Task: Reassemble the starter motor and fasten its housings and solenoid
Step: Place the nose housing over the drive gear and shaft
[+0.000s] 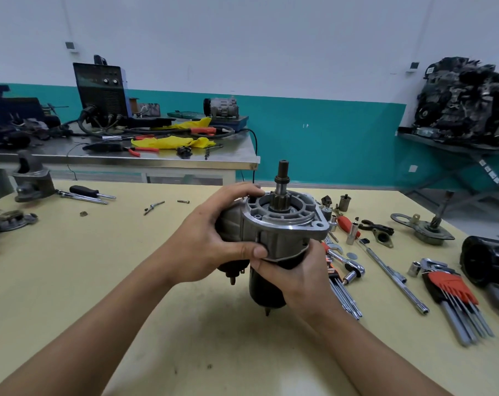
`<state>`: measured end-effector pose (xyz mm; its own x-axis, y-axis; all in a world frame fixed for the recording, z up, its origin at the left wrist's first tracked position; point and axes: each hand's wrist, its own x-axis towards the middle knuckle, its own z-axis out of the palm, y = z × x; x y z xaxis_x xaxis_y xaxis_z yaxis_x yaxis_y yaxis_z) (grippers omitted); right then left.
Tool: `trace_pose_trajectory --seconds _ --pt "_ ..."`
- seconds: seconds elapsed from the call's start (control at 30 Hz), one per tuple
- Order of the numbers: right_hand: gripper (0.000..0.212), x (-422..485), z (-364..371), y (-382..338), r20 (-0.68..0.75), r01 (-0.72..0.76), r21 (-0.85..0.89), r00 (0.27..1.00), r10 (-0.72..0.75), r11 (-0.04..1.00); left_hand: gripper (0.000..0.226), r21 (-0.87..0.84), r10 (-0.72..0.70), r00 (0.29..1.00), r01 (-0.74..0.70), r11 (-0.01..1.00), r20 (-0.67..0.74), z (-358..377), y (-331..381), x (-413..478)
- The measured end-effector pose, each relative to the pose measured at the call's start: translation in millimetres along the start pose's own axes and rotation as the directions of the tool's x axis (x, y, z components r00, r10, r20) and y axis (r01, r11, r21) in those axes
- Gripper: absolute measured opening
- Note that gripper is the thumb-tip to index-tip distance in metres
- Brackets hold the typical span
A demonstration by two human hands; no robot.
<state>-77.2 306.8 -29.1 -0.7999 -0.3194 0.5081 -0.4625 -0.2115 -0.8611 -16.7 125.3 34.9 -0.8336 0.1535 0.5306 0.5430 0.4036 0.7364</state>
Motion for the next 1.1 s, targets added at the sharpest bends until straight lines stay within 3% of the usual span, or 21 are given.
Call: trace_pose_trajectory --seconds 0.2,0.33,0.43,0.53,0.8,0.97,1.1 --pt "0.072 -0.3 -1.2 -0.8 0.011 0.003 0.016 1.0 -0.003 1.0 0.07 -0.095 -0.05 0.996 0.057 0.994 0.07 -7.2 0.4 1.1" --pt "0.072 0.2 -0.5 -0.4 0.011 0.015 0.008 1.0 -0.015 1.0 0.076 -0.029 -0.074 0.992 0.077 0.997 0.103 -15.0 5.2 -1.2" --pt "0.071 0.6 0.2 0.1 0.003 0.027 0.004 1.0 -0.027 1.0 0.086 -0.045 -0.096 0.995 0.098 0.994 0.042 -10.1 5.8 -2.0" --pt "0.069 1.3 -0.3 1.4 0.001 0.04 0.017 0.999 -0.04 0.999 0.083 -0.032 -0.098 0.995 0.097 0.995 -0.018 -6.5 5.0 -1.2" --pt "0.069 2.1 -0.6 -0.6 0.021 0.039 0.067 0.999 -0.04 0.997 0.097 0.002 -0.166 0.986 0.166 0.986 -0.005 -11.5 4.5 -5.1" --pt "0.066 2.1 -0.4 -1.9 0.027 0.032 0.092 0.999 -0.034 0.995 0.089 -0.007 -0.107 0.993 0.107 0.994 -0.049 0.2 5.2 -2.0" --pt "0.067 1.7 -0.8 -3.1 0.028 0.038 0.09 0.999 -0.041 0.995 0.083 0.002 -0.127 0.992 0.127 0.992 0.0 -8.7 4.9 -2.9"
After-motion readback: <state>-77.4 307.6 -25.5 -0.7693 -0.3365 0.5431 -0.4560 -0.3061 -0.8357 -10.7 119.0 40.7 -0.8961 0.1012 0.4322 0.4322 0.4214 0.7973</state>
